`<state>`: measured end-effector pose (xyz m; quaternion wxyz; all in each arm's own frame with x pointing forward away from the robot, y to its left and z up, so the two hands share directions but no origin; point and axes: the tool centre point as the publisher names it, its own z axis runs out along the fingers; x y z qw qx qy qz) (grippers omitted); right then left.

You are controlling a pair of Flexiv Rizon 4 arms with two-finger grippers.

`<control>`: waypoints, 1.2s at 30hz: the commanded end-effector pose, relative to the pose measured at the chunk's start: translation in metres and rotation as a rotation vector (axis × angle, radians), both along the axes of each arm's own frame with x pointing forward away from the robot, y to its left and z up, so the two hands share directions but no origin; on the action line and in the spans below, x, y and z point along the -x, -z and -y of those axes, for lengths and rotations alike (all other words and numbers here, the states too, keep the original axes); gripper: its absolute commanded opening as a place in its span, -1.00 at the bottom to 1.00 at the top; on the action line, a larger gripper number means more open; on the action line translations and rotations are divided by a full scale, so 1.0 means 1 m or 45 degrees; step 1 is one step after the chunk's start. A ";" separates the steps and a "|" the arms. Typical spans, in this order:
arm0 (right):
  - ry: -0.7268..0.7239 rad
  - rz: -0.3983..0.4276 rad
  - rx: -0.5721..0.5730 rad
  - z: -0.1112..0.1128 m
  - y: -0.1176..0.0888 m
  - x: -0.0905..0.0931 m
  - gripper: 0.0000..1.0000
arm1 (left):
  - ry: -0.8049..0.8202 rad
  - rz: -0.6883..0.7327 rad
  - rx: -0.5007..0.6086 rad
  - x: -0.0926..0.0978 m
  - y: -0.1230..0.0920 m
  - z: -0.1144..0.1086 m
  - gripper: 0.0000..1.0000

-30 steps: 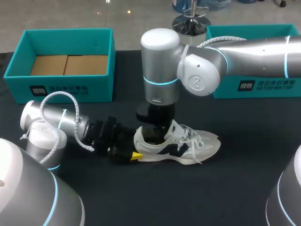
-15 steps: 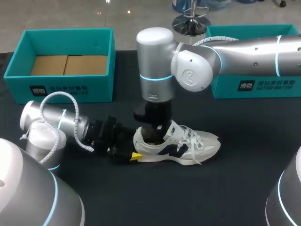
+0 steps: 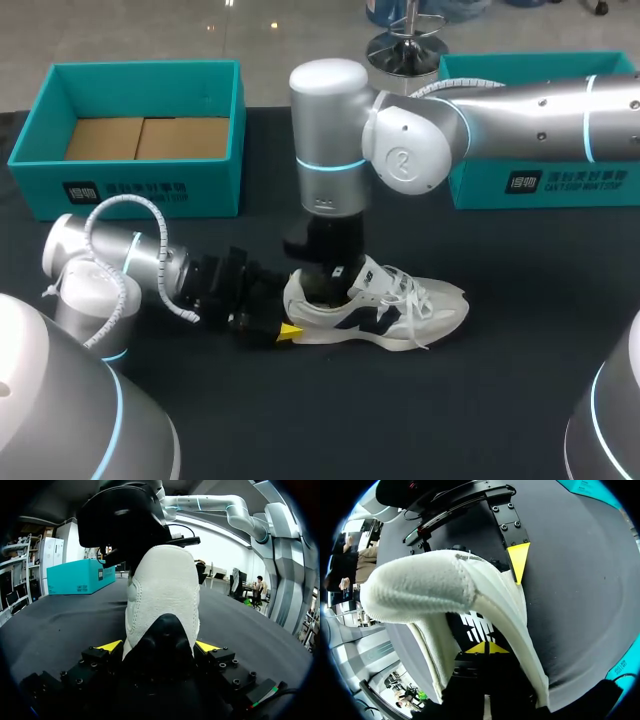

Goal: Take the shoe out of the shoebox, open the shoe tongue, remove and reinsert the insole, then place the shoe into the shoebox

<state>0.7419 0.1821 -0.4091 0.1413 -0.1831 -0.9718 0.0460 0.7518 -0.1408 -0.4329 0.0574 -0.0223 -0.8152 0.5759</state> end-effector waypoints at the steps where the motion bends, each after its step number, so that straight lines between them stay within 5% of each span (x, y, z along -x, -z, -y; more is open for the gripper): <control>1: 0.002 0.006 -0.008 0.004 0.027 0.012 -1.00 | -0.003 0.000 -0.001 -0.001 0.003 0.003 -1.00; 36: 0.010 0.150 0.007 0.011 -0.055 -0.006 -1.00 | -0.003 0.000 -0.001 -0.001 0.003 0.003 -1.00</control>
